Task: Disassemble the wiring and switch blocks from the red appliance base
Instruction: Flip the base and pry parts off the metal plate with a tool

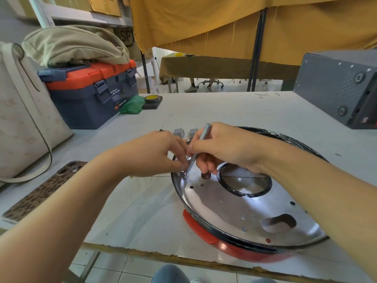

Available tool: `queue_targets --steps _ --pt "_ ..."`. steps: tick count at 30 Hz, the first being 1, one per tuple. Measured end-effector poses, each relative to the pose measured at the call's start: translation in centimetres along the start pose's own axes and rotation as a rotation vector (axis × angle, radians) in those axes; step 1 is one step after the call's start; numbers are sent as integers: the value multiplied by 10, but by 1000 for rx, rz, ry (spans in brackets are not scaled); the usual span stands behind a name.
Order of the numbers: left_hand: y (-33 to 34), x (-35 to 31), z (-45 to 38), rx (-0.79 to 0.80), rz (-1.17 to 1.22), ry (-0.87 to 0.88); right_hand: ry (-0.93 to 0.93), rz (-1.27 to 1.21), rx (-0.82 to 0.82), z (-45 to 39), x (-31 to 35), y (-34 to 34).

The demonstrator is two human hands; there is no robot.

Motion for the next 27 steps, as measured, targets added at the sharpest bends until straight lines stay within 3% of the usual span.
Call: queue_targets --steps 27 --pt "3 -6 -4 61 -51 -31 -13 41 -87 -5 -3 -5"
Point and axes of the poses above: each hand's wrist, its own z-axis away from the middle knuckle, its own y-axis out of the palm, x = y × z, the point moved 2 cm from there along -z, towards the middle knuckle, and after that the axes turned 13 degrees about y, right-handed, at the moved point
